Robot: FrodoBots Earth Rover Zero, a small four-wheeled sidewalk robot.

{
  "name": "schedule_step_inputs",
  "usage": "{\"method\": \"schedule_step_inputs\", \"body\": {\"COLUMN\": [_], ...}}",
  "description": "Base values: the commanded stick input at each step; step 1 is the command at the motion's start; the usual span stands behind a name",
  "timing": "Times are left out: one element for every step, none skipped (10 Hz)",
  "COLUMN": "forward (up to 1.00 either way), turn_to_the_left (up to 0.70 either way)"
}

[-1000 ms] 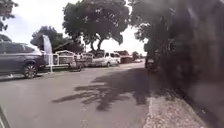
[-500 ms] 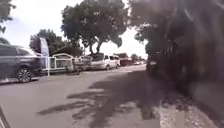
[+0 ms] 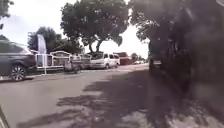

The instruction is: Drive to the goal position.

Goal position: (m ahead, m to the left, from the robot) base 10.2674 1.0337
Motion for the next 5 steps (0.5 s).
{"method": "schedule_step_inputs", "body": {"forward": [0.7, 0.7, 0.7, 0.7, 0.7], "turn_to_the_left": [0.01, 0.01, 0.01, 0.01, 0.01]}}
